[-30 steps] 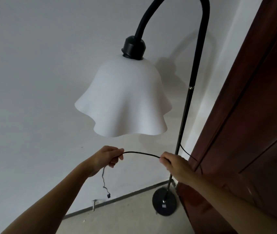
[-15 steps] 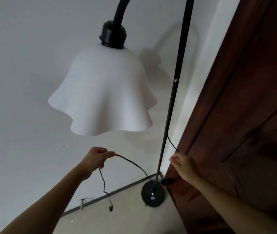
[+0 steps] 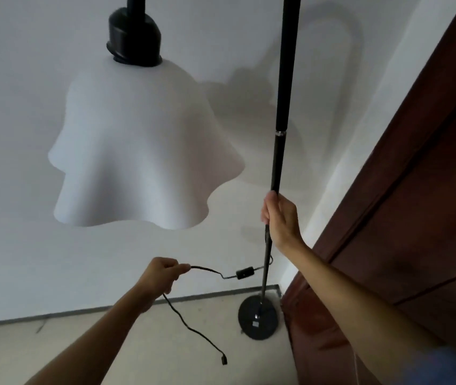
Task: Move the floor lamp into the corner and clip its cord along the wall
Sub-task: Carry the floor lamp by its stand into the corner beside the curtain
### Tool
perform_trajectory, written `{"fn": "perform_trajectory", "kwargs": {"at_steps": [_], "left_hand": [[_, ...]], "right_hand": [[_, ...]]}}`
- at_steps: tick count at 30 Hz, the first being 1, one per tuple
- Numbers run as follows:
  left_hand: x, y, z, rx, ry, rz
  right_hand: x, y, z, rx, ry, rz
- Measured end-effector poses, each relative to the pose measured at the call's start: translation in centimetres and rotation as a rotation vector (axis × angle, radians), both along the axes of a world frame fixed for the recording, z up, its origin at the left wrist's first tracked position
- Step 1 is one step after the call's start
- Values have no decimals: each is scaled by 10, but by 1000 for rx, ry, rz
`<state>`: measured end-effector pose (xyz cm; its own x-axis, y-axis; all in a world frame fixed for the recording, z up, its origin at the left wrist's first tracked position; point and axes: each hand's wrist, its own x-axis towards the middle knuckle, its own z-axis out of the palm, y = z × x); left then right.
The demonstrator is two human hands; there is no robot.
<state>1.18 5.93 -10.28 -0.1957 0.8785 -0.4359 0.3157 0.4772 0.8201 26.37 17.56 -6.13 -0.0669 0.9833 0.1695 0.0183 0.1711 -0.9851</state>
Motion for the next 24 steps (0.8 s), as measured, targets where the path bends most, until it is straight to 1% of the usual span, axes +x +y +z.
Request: {"fn": "perform_trajectory", "kwargs": {"at_steps": [2,4,10,18,24], "left_hand": [[-1,-14,-3,-8,-7,60],[-7,-31,-4,-14,-7,121],[-46,-97,10,3,19,347],[-134,-234,39,32,81,690],[-221,-352,41,17,104,887]], "right_hand": [[-10,-2,2,21,20,26],[-24,-6,6,57,-26,66],[-96,-36,23,91,-87,331],[-248,-112,59,121,-97,638],[-383,-182,72,133,-66,809]]}}
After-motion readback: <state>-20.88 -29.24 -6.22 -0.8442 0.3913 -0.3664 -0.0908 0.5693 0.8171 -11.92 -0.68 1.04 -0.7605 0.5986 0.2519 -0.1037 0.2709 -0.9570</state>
